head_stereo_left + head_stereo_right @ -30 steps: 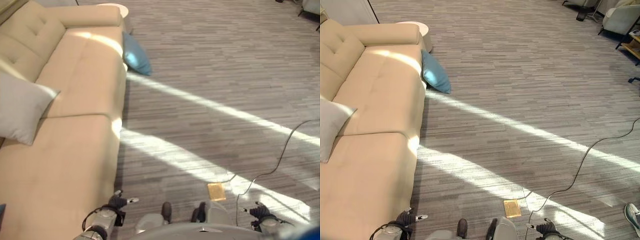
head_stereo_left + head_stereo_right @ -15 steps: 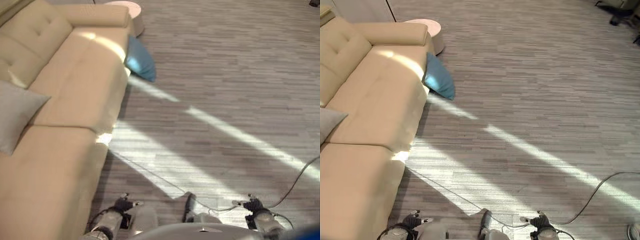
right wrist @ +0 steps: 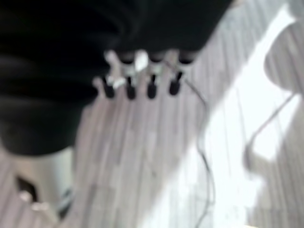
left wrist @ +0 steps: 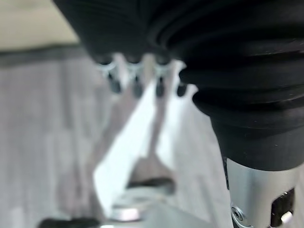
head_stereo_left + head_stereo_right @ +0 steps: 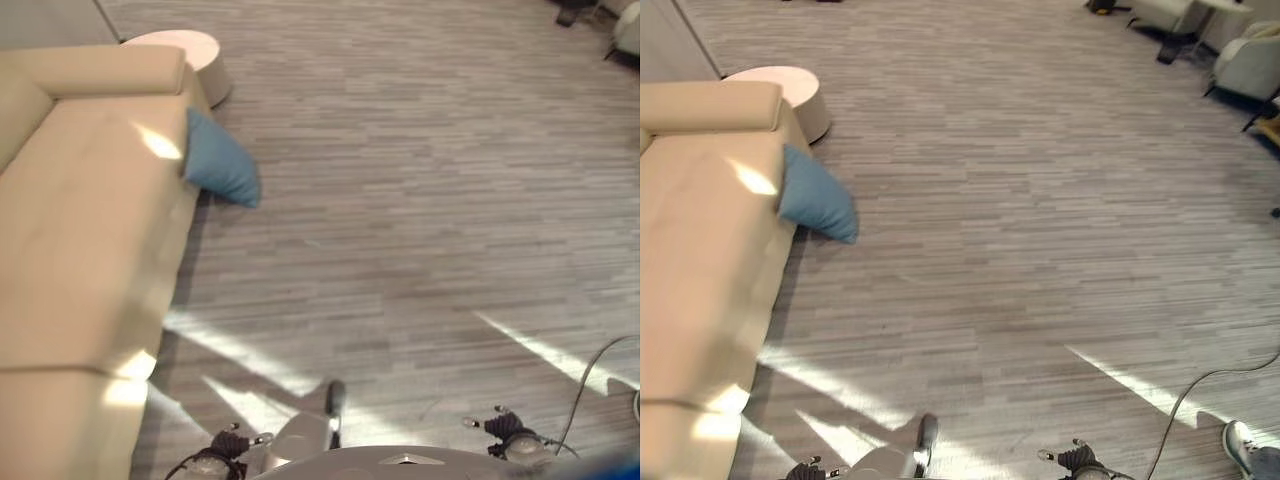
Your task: Pick up all the scattered cushions and arrange them neatly on the sofa.
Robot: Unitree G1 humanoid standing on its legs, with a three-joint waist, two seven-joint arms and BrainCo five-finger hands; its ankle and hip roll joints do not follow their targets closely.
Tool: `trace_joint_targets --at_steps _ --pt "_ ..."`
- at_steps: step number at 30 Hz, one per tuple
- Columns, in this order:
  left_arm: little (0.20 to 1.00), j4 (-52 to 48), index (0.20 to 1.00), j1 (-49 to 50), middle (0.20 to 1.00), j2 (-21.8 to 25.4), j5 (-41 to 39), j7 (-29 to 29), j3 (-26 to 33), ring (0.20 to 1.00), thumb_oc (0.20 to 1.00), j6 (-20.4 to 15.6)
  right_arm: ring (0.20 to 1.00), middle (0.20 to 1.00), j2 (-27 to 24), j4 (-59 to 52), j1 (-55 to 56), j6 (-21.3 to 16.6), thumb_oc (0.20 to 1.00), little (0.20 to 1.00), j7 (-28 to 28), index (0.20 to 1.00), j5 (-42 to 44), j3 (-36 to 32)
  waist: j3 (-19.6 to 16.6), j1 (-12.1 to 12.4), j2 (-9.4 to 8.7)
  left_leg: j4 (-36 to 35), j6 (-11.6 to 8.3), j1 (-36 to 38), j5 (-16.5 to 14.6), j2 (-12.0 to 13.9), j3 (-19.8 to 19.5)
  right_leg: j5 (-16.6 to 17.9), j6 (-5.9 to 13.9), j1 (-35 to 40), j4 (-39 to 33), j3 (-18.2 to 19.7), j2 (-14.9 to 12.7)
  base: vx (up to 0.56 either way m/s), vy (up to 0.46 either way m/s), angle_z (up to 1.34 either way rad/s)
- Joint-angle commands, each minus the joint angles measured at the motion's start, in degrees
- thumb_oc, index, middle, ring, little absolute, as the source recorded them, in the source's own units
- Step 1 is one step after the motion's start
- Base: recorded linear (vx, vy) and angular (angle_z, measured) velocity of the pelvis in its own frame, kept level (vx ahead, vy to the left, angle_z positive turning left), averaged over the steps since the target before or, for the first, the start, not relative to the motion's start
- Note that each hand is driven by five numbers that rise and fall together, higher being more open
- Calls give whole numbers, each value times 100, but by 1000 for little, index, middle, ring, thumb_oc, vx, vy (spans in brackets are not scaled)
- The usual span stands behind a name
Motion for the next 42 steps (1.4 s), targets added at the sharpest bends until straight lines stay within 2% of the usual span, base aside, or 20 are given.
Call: trace_joint_targets --at_steps 1,4,8,11,14,15,16,17,19,22,26,28,29,32,33,34,35,36,40,42 --pt "1000 -139 1000 -139 1000 90 19 10 -43 1000 1000 -62 1000 1000 -165 -223 -182 -38 1000 1000 23 1000 -155 -160 234 167 240 586 -534 39 -571 325 -37 1288 -76 -250 -1140 -198 -450 282 22 49" --pt "1000 -160 1000 -158 1000 71 6 0 -87 1000 1000 -76 1000 1000 -184 -246 -210 -55 1000 1000 39 1000 -136 -139 307 28 314 410 -565 508 -743 345 -170 994 -262 -495 -1869 -353 -556 327 -75 30" --pt "1000 -88 1000 -227 1000 33 78 44 -109 1000 1000 -116 1000 1000 -212 -272 -199 -29 1000 1000 36 1000 -123 -115 316 -223 278 167 -739 1035 -979 344 -435 1406 -152 -839 -3701 123 -448 400 -193 20" --pt "1000 28 1000 -259 1000 -66 173 50 -148 1000 1000 -136 1000 1000 -182 -180 -90 -36 1000 1000 39 1000 -119 -139 178 -368 163 175 -898 1364 -1236 507 -557 1572 -161 -733 -3876 302 -400 498 -338 62" --pt "1000 28 1000 -281 1000 -82 164 45 -147 1000 1000 -128 1000 1000 -166 -159 -94 -47 1000 1000 41 1000 -92 -162 147 -393 182 281 -1001 1361 -1151 622 -567 1522 -207 -665 -3848 280 -352 186 -147 100" --pt "1000 -9 1000 -325 1000 -114 115 30 -172 1000 1000 -147 1000 1000 -142 -119 -104 -84 1000 1000 14 1000 -48 -153 159 -389 174 1087 -1224 990 -713 812 -398 1451 -307 -426 -3936 54 -352 176 -254 50" --pt "1000 -79 1000 -366 1000 -113 91 17 -207 1000 1000 -158 1000 1000 -129 -153 -120 -120 1000 1000 -5 1000 14 -141 228 -359 123 1759 -1224 609 -448 890 -324 1413 -391 -301 -3982 -14 -364 298 -464 28" --pt "1000 -209 1000 -412 1000 -70 18 22 -230 1000 1000 -140 1000 1000 -161 -193 -191 -125 1000 1000 -25 1000 122 -134 358 -248 3 2549 -1119 69 -325 997 -79 1272 -528 -27 -4082 -142 -361 216 -353 32" --pt "1000 -255 1000 -429 1000 -67 -51 14 -248 1000 1000 -132 1000 1000 -205 -158 -223 -89 1000 1000 -43 1000 144 -111 406 -120 -19 2621 -1025 -330 -533 969 116 1096 -575 206 -4154 -240 -334 271 -239 34" --pt "1000 -198 1000 -398 1000 -98 -45 16 -211 1000 1000 -138 1000 1000 -239 -209 -254 -126 1000 1000 -56 1000 168 -100 393 30 28 1835 -996 -568 -673 754 320 939 -509 522 -4336 -295 -231 315 -74 11" --pt "1000 -153 1000 -239 1000 -89 -90 20 -105 1000 1000 -182 1000 1000 -247 -212 -230 -129 1000 1000 -96 1000 115 -71 277 310 248 185 -1206 -961 419 439 382 576 -510 1104 -4471 -178 184 467 21 1" --pt "1000 -139 1000 -172 1000 -71 -103 25 -66 1000 1000 -183 1000 1000 -233 -223 -220 -106 1000 1000 -95 1000 69 -55 252 405 244 202 -1208 -1085 537 440 480 434 -520 1273 -4431 -112 258 505 70 -43" --pt "1000 -34 1000 -84 1000 -41 -40 0 17 1000 1000 -141 1000 1000 -178 -193 -164 -81 1000 1000 -62 1000 -13 -42 161 464 183 247 -1060 -997 474 460 483 225 -520 1369 -4249 -125 262 491 100 -76" --pt "1000 83 1000 -93 1000 10 12 -22 75 1000 1000 -91 1000 1000 -85 -132 -133 -68 1000 1000 -18 1000 -117 -76 96 527 -17 549 -890 -932 139 409 443 331 -279 1269 -3388 -196 -23 434 152 -27" --pt "1000 61 1000 -109 1000 41 -12 -22 87 1000 1000 -95 1000 1000 -72 -134 -141 -55 1000 1000 11 1000 -126 -73 119 493 -38 592 -822 -836 9 416 431 583 -149 969 -2773 -215 -186 285 165 -7" --pt "1000 -6 1000 -176 1000 121 -35 -15 80 1000 1000 -82 1000 1000 -43 -182 -172 -55 1000 1000 35 1000 -118 -63 213 380 -57 637 -685 -559 -206 365 353 1299 58 446 -1717 -179 -388 286 164 -6" --pt "1000 -6 1000 -177 1000 119 -35 -15 80 1000 1000 -82 1000 1000 -44 -182 -172 -55 1000 1000 35 1000 -118 -64 196 381 -49 635 -687 -578 -198 376 351 1313 54 430 -1729 -180 -375 428 202 25" --pt "1000 -80 1000 -232 1000 178 -90 7 64 1000 1000 -82 1000 1000 -29 -214 -192 -48 1000 1000 32 1000 -104 -73 252 257 71 541 -600 -196 -359 412 252 1414 -9 -46 -1132 -307 -508 343 111 55" --pt "1000 -212 1000 -302 1000 183 -205 15 29 1000 1000 -118 1000 1000 -10 -233 -210 -78 1000 1000 51 1000 -53 -50 319 143 173 407 -604 240 -539 389 45 1145 -199 -401 -1611 -494 -602 338 16 51" --pt "1000 -206 1000 -369 1000 144 -209 37 -41 1000 1000 -155 1000 1000 -30 -331 -236 -110 1000 1000 52 1000 51 -37 373 7 132 304 -674 622 -742 275 -262 1109 -249 -620 -2863 -173 -458 446 -123 59"
